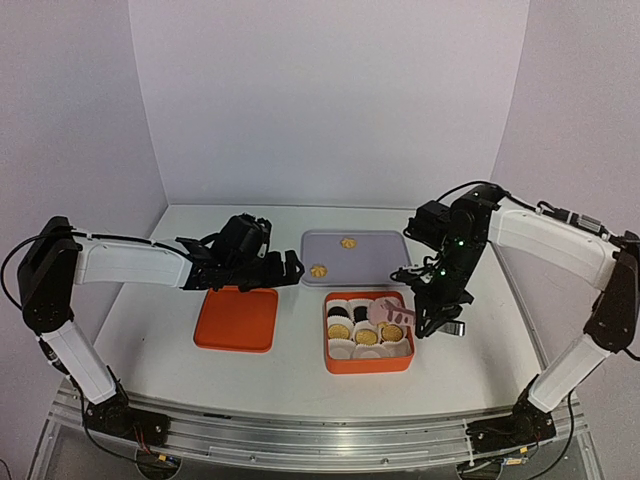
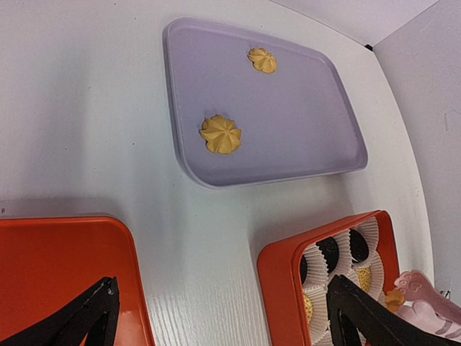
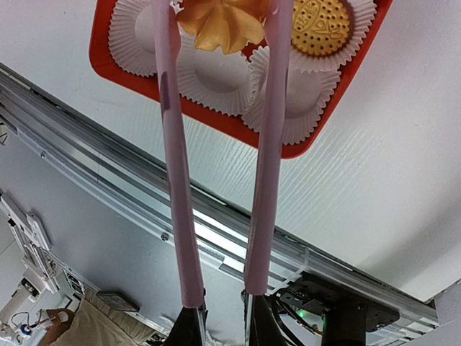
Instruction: Pack the cookies
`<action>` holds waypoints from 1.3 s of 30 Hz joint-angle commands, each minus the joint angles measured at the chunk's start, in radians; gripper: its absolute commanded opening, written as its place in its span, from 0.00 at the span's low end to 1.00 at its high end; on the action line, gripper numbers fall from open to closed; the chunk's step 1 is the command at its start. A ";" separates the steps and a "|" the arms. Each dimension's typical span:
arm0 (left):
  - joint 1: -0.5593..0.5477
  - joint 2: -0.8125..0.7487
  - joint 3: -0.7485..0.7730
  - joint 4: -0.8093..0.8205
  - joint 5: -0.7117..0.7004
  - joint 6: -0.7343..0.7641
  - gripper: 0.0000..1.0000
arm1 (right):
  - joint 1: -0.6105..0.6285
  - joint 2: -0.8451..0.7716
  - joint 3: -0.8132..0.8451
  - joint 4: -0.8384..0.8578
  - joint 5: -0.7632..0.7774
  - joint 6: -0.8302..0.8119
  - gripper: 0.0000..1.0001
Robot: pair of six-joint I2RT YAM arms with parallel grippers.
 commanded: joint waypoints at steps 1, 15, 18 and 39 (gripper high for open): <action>0.002 -0.013 0.036 0.001 -0.008 0.008 1.00 | 0.009 -0.069 -0.044 -0.586 -0.044 0.029 0.14; 0.002 -0.049 -0.009 0.009 -0.010 0.001 1.00 | 0.009 -0.050 -0.141 -0.627 0.003 0.016 0.14; 0.002 -0.057 -0.019 0.013 -0.014 -0.001 1.00 | 0.009 -0.051 -0.159 -0.631 -0.003 0.007 0.14; 0.002 -0.054 -0.020 0.011 -0.015 -0.001 1.00 | 0.011 -0.042 -0.182 -0.653 0.016 -0.022 0.21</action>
